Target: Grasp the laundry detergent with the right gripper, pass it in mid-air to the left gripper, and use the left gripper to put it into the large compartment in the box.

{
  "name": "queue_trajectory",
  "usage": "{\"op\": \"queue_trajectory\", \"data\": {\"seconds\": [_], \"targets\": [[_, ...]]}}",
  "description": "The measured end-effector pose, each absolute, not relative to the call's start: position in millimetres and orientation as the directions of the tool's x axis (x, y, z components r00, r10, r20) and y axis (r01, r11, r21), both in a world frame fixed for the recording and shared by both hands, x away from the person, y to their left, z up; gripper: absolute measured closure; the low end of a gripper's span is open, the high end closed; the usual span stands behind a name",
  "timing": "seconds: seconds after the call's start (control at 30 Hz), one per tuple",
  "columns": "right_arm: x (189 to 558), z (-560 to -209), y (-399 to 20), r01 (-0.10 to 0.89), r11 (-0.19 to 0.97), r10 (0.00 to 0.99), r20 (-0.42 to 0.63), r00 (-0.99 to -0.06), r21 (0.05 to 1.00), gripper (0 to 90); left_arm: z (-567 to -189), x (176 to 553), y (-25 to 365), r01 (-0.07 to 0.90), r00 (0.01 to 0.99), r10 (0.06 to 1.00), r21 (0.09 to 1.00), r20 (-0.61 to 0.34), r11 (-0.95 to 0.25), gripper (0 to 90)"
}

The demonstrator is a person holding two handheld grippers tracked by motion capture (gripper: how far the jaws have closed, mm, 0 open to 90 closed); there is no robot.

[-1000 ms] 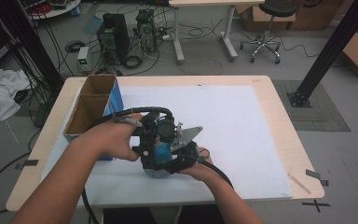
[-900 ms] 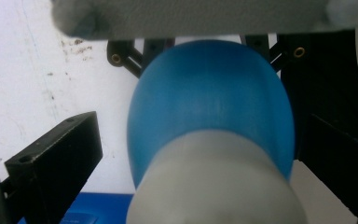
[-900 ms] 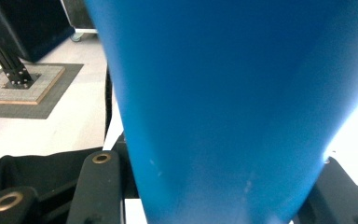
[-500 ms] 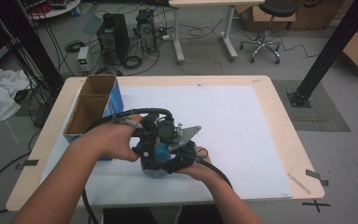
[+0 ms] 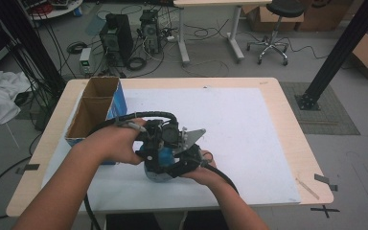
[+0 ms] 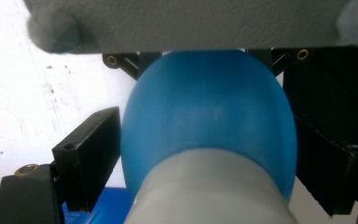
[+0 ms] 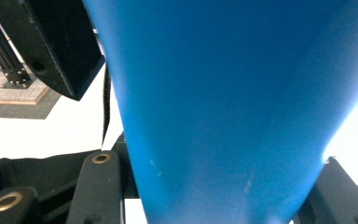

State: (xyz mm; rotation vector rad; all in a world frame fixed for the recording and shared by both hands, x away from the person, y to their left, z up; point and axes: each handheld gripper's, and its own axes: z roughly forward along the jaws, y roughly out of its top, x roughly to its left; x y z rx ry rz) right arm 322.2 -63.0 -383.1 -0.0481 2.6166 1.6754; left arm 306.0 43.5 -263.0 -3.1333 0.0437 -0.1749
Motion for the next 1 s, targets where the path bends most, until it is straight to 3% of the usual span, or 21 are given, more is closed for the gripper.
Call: {"op": "queue_trajectory", "data": {"seconds": [0.1,1.0], "targets": [[319.5,-383.3,-63.9,-0.007,0.437,-0.005,-0.006,-1.000,0.899,47.3,-263.5,306.4,43.5,-0.029,0.993,-0.030,-0.010,0.111,-1.000,16.6],[320.0,-383.1,-61.7,-0.020,0.421,-0.005,-0.020,-1.000,0.907,47.3,-263.7,306.7,45.5,-0.033,0.993,-0.037,-0.034,0.112,-0.999,32.1]]}}
